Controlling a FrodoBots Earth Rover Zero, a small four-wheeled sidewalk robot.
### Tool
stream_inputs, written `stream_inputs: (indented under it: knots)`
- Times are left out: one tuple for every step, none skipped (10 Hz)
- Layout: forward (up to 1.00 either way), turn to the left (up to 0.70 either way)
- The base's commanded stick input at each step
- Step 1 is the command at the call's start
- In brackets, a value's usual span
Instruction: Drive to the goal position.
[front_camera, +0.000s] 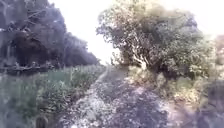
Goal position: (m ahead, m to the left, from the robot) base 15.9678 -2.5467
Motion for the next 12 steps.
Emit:
stream_inputs:
  knots:
    - [0.7,-0.18]
    - [0.7,-0.03]
    - [0.7,0.0]
    - [0.7,0.0]
    - [0.7,0.0]
    - [0.7,0.0]
    - [0.7,0.0]
    - [0.7,0.0]
    - [0.7,0.02]
    - [0.7,0.01]
    - [0.7,0.07]
    - [0.7,0.21]
